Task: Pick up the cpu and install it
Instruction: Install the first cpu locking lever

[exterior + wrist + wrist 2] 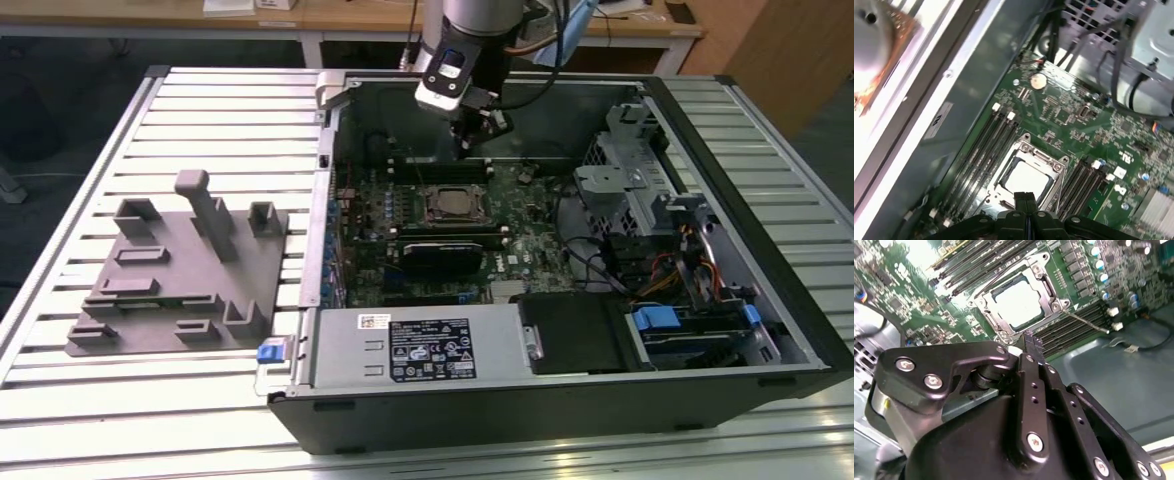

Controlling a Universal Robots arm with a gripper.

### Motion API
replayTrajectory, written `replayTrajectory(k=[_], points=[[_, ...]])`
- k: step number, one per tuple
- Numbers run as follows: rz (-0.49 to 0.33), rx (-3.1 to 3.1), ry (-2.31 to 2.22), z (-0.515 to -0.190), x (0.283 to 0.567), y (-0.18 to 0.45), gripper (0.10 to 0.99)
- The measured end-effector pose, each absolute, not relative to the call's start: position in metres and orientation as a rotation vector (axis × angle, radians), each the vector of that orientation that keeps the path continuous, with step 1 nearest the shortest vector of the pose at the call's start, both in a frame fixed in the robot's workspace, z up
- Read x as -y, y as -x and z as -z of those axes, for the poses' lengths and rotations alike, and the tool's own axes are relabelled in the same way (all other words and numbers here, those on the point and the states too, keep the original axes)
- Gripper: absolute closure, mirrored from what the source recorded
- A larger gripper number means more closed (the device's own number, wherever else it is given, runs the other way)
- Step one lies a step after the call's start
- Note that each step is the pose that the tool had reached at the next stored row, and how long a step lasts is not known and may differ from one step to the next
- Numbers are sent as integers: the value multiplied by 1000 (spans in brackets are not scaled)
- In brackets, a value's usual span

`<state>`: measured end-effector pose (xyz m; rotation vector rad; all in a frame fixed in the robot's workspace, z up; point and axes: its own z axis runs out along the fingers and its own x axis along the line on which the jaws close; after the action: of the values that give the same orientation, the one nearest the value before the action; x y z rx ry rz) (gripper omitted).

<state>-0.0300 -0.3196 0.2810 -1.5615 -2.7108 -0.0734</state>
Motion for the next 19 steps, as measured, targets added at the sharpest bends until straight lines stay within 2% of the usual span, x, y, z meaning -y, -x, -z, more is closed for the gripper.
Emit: replayTrajectory(k=[19], points=[[69,2927,1081,-278,320,30,980]])
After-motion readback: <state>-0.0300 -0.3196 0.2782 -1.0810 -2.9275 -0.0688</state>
